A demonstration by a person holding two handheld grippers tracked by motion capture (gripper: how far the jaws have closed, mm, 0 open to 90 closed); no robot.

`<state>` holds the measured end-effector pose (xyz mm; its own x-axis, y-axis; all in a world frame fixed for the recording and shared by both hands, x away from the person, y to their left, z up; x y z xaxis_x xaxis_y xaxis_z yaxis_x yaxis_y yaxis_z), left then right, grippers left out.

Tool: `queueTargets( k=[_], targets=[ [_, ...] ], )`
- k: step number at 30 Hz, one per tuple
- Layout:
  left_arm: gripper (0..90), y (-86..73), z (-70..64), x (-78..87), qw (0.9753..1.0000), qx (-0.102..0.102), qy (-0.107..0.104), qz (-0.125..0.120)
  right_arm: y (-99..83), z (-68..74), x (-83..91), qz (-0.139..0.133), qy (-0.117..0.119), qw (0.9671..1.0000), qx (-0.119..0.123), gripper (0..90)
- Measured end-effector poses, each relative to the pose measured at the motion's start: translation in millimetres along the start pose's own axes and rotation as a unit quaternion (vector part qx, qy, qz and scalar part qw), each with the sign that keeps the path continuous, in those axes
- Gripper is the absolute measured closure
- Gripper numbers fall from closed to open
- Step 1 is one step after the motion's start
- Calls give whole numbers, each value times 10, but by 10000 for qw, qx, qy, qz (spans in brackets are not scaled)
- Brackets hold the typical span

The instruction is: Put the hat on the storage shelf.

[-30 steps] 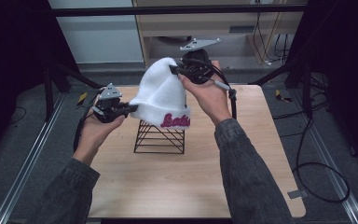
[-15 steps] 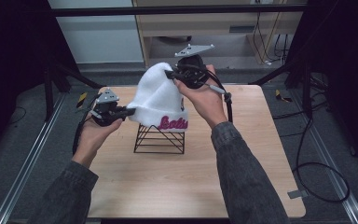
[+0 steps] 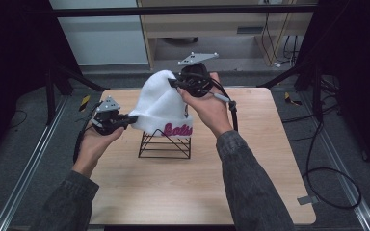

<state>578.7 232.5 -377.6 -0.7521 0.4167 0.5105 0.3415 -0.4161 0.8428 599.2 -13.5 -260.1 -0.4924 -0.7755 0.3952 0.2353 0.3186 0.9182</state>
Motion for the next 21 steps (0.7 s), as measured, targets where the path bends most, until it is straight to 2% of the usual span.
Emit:
queueTargets(
  k=[11, 21],
  targets=[
    [813, -54, -29, 45, 10000, -31, -55, -6, -22, 113, 63, -12, 110, 9999, 56, 839],
    [812, -211, -38, 60, 9999, -25, -118, 68, -98, 284, 27, 232, 293, 9991, 208, 836]
  ],
)
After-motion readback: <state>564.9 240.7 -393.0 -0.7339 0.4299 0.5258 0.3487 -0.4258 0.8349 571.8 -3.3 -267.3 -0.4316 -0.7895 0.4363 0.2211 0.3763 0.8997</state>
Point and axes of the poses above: each handheld gripper's, and its own axes: x roughly backward along the jaws, y roughly out of its top, z roughly to its left, the point moved 4 cm from there along -x, roughly forward along the jaws, and after that the axes turned 11 degrees about y, right-handed, at the moved point
